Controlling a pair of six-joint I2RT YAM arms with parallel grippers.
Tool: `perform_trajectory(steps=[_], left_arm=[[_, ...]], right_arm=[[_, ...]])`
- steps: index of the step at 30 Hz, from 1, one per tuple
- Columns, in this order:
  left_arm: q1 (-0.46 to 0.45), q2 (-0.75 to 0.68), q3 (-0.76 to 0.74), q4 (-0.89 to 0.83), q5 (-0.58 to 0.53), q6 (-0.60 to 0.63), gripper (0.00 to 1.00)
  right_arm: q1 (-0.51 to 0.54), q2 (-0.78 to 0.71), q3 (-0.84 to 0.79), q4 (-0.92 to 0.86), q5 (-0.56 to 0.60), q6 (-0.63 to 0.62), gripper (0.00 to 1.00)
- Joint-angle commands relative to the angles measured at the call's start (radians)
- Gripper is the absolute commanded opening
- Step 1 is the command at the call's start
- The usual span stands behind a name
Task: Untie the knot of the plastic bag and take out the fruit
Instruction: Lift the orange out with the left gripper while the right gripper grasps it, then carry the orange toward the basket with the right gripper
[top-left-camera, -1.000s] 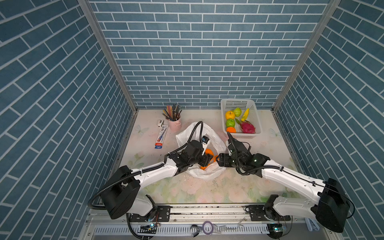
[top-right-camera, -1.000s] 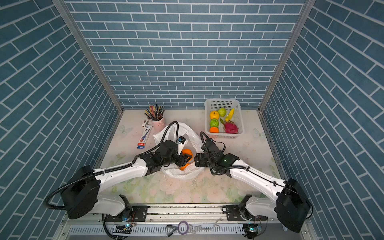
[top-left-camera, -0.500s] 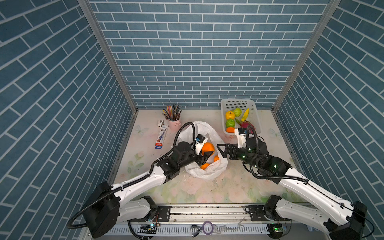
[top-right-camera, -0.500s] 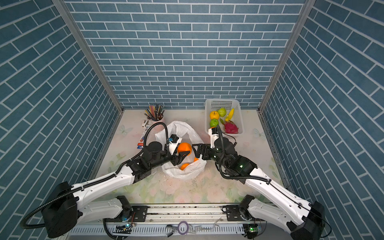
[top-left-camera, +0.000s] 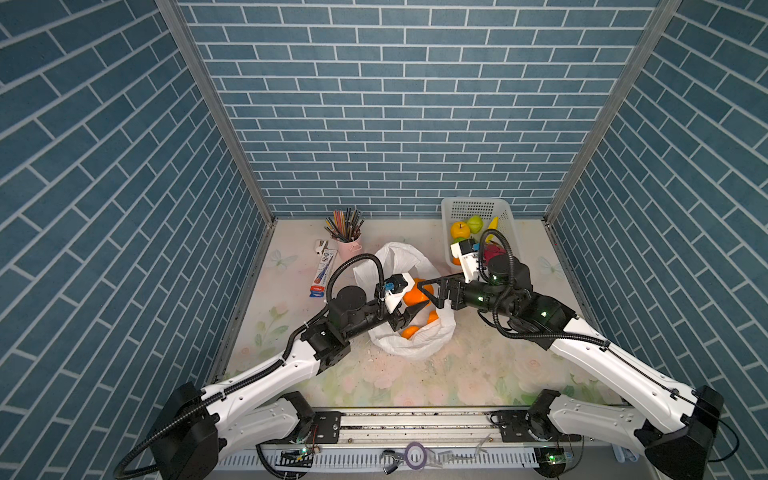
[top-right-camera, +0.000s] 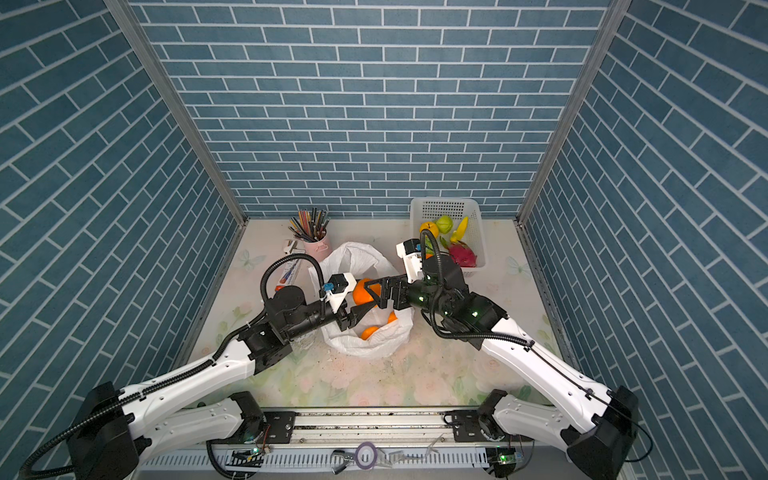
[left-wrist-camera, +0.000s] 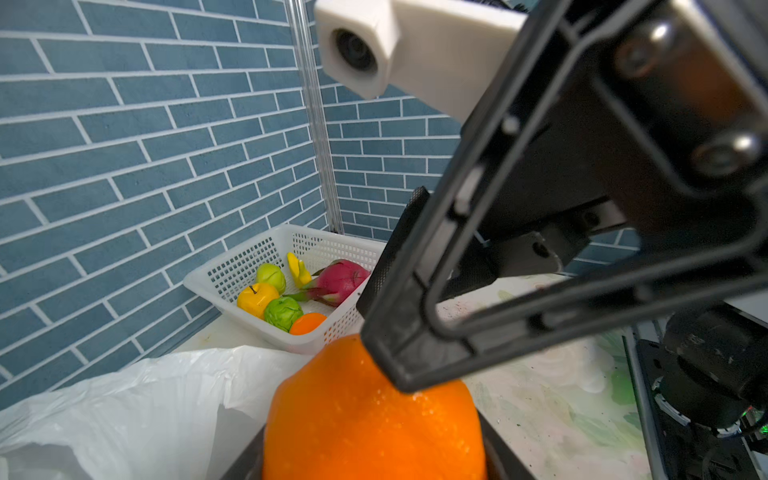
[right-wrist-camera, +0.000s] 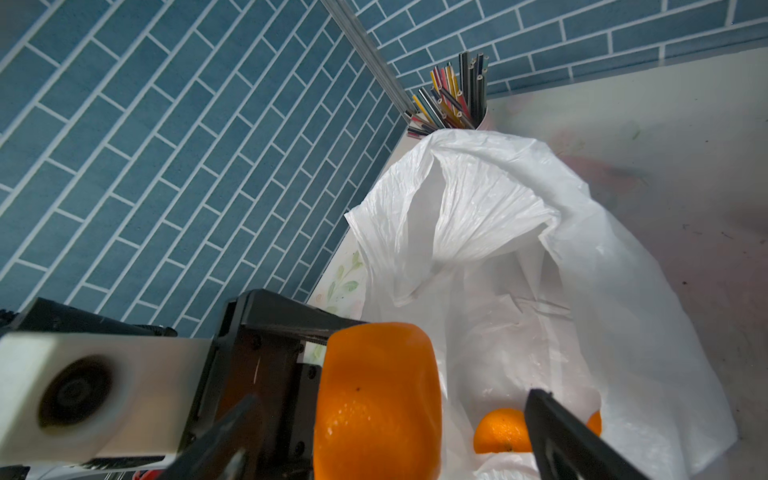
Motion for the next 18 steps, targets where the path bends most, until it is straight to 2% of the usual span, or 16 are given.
perform_trajectory(steps=[1,4,10,15,18], left_arm=[[0.004,-0.018,0.032,0.038,0.025,0.055,0.58],[0.004,-0.018,0.045,0.013,0.020,0.080,0.58],[0.004,-0.029,0.047,0.004,0.012,0.110,0.58],[0.004,-0.031,0.030,0.007,0.002,0.113,0.58],[0.003,-0.034,0.023,0.010,-0.003,0.113,0.58]], right_arm=[[-0.008,0.031,0.042,-0.012,-0.058,-0.026,0.97],[-0.008,0.065,0.060,-0.007,-0.108,-0.023,0.92],[-0.008,0.107,0.058,0.046,-0.201,0.008,0.75],[-0.008,0.112,0.032,0.095,-0.215,0.051,0.59],[-0.009,0.099,0.008,0.122,-0.195,0.069,0.54]])
